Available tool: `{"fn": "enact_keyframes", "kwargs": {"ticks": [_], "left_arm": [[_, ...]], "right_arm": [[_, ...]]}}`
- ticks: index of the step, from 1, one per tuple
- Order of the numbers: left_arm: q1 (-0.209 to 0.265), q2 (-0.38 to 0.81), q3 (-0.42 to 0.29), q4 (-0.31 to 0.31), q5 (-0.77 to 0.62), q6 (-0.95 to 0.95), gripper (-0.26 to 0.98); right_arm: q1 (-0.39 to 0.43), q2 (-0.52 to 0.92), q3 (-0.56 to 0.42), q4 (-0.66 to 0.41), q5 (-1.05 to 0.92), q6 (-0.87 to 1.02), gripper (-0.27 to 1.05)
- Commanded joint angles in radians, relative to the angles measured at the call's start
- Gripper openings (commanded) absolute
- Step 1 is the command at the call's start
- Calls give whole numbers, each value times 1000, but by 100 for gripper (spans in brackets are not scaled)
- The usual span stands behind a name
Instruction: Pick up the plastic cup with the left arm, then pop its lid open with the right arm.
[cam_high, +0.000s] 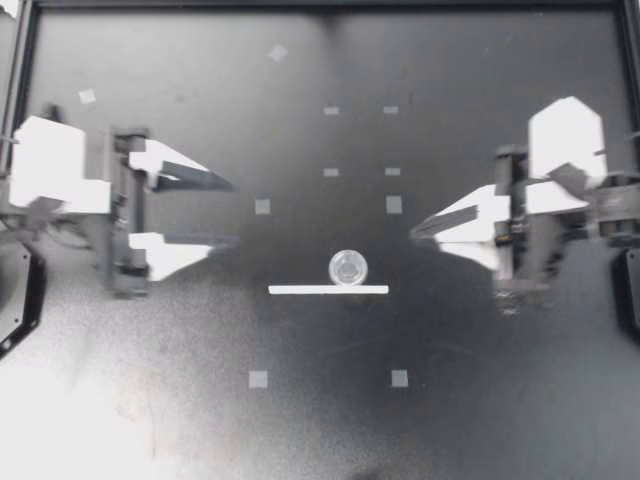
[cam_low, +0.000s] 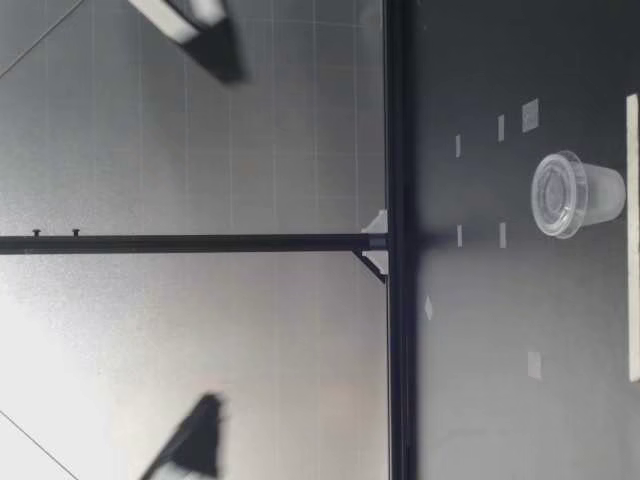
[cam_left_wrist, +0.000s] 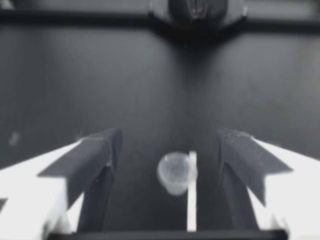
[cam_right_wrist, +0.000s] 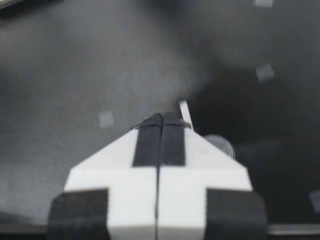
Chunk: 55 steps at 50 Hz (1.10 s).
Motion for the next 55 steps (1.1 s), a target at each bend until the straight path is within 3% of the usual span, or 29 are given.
{"fn": "enact_keyframes", "kwargs": {"ticks": [1, 13, 24, 55], "left_arm": [[3, 69, -38, 0, -12, 0, 63], [3, 295, -115, 0, -32, -2, 63], [3, 440, -169, 0, -55, 8, 63], [-6, 604, -204, 5, -147, 5, 63]], "right_arm": [[-6, 75, -41, 2, -25, 8, -8], [-5, 267, -106, 2, -37, 31, -8], [-5, 341, -110, 0, -37, 69, -8], [-5, 505, -178, 0, -43, 115, -8]]}}
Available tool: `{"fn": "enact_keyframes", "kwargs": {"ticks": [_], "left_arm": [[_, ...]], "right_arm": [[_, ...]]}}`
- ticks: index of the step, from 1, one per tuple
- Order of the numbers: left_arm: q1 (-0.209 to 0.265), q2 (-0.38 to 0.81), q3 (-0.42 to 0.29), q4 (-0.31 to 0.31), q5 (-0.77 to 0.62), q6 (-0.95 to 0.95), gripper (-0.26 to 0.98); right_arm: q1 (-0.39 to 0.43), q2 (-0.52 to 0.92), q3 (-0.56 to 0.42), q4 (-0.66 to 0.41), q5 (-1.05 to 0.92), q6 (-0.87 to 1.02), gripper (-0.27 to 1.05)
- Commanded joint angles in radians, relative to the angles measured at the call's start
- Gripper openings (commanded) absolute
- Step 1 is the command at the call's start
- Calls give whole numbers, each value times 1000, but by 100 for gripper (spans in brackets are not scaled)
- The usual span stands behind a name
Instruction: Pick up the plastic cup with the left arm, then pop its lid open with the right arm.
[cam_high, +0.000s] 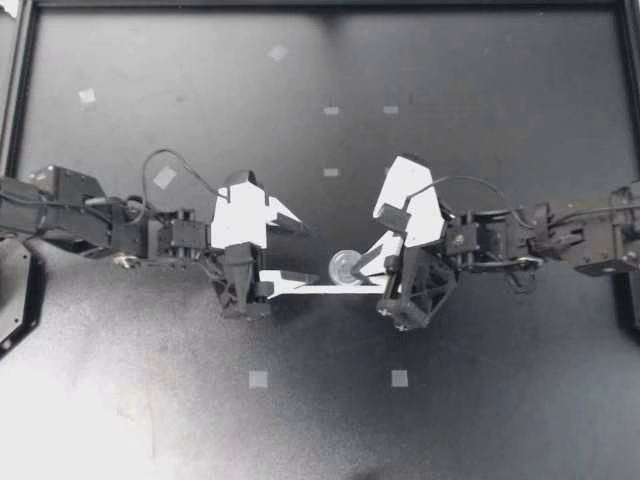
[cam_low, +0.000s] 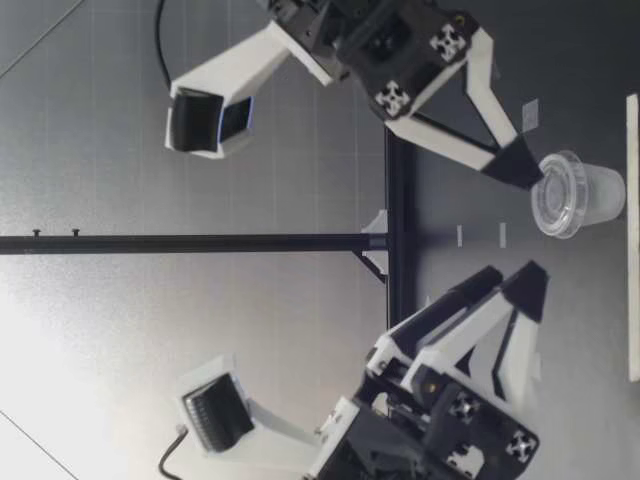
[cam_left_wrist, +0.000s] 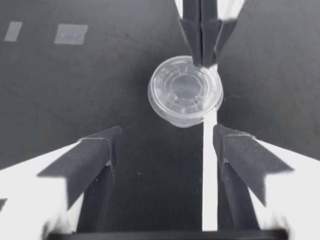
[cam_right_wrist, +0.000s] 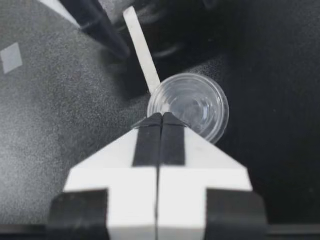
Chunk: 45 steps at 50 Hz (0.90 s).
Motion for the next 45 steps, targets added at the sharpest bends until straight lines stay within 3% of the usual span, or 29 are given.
{"fn": "enact_keyframes", "kwargs": {"ticks": [1, 45], "left_arm": [[-8, 0, -23, 5, -18, 0, 63], [-23, 158, -130, 18, -48, 6, 63]], "right_arm": [[-5, -3, -23, 2, -9, 8, -8], [-32, -8, -2, 0, 18, 37, -8]]}}
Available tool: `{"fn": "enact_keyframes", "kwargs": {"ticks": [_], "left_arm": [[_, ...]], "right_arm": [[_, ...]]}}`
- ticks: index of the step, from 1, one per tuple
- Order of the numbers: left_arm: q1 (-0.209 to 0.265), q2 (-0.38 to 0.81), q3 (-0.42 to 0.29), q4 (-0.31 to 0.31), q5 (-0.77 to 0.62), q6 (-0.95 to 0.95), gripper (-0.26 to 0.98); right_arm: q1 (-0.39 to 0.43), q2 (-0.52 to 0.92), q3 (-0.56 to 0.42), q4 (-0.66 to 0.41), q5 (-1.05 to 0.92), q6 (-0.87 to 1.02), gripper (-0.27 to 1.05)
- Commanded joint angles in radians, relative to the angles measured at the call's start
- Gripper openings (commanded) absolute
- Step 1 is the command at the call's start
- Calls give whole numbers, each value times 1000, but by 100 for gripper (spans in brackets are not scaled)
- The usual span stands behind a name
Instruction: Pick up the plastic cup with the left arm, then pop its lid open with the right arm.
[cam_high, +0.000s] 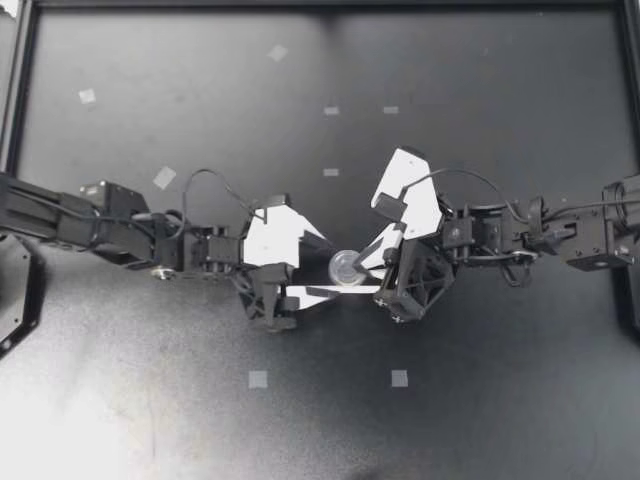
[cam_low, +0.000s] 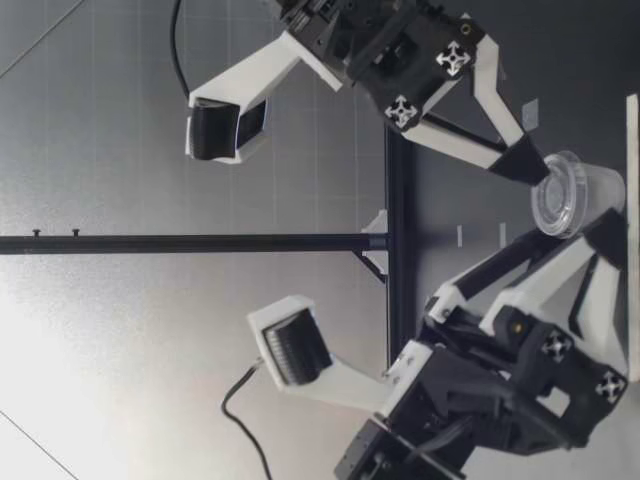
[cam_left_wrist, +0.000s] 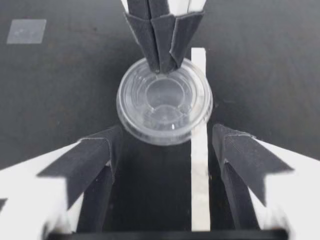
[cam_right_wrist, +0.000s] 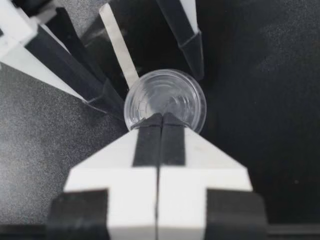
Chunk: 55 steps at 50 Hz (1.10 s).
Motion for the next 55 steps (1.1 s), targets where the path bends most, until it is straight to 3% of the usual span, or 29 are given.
{"fn": "enact_keyframes", "kwargs": {"ticks": [1, 40, 55], "left_arm": [[0, -6, -25, 2, -17, 2, 63], [0, 21, -80, 2, 44, 2, 60], [0, 15, -84, 2, 58, 2, 26]], "right_arm": [[-8, -15, -3, 0, -3, 6, -8], [-8, 21, -14, -2, -14, 35, -8], [-8, 14, -11, 0, -14, 35, -8]]}}
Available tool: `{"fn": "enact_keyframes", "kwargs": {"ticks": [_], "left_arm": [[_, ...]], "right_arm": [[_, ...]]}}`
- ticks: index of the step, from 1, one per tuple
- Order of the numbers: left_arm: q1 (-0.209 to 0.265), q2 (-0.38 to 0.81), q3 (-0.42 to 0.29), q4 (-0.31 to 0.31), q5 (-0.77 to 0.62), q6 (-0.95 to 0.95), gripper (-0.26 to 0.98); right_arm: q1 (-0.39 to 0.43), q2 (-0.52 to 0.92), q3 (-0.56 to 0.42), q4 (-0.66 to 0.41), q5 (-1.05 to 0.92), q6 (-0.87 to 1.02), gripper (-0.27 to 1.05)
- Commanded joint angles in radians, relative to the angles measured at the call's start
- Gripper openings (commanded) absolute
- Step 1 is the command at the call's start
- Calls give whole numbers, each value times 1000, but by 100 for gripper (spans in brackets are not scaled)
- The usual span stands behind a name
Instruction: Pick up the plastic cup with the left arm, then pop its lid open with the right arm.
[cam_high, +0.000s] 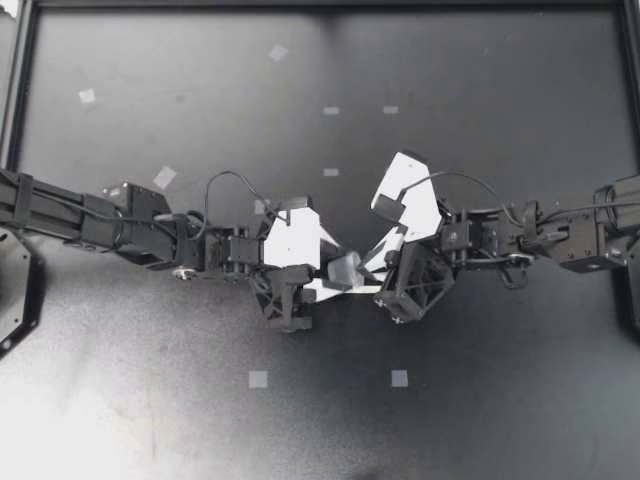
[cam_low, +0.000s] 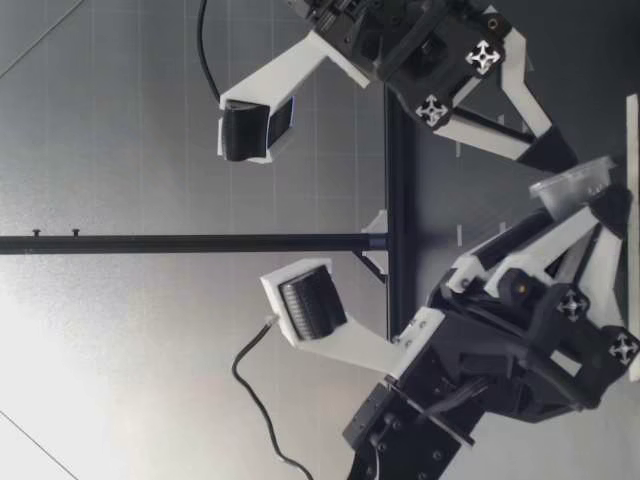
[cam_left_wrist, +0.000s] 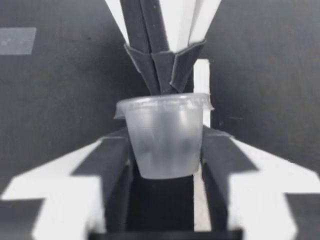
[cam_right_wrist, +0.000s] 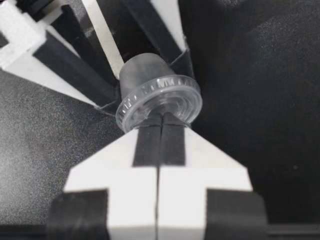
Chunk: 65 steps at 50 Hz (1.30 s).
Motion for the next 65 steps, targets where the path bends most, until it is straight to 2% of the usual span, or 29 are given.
{"fn": "enact_keyframes", "kwargs": {"ticks": [1, 7, 13, 17, 21, 26, 29, 34, 41, 45, 52, 58, 65], "left_arm": [[0, -28, -17, 2, -5, -2, 24], [0, -64, 0, 2, -6, 5, 22], [0, -152, 60, 0, -61, 28, 22], [0, -225, 104, 0, -124, 34, 22], [0, -301, 144, 0, -216, 38, 22], [0, -371, 184, 0, -354, 52, 22], [0, -396, 204, 0, -445, 72, 22], [0, -399, 216, -3, -535, 86, 22], [0, -370, 202, -5, -571, 83, 22], [0, -353, 189, -6, -571, 80, 22], [0, -347, 184, -6, -569, 81, 22], [0, -347, 190, -5, -566, 81, 22], [0, -344, 196, -6, -551, 81, 22]], "right_arm": [[-6, -23, -15, -2, -6, 2, -8], [-6, -67, -8, 3, 11, 9, -7], [-6, -218, 28, 9, 26, 46, 1], [-6, -336, 66, 9, 0, 83, 15], [-6, -437, 123, 17, -77, 141, 35], [-6, -517, 221, 54, -258, 293, 66], [-6, -529, 281, 66, -411, 410, 74], [-6, -497, 360, 66, -709, 604, 72], [-6, -359, 362, 58, -996, 699, 71], [-6, -267, 324, 41, -1060, 723, 71], [-6, -150, 238, -48, -1121, 788, 71], [-6, -124, 210, -66, -1140, 804, 71], [-6, -160, 195, -67, -1143, 804, 71]]}}
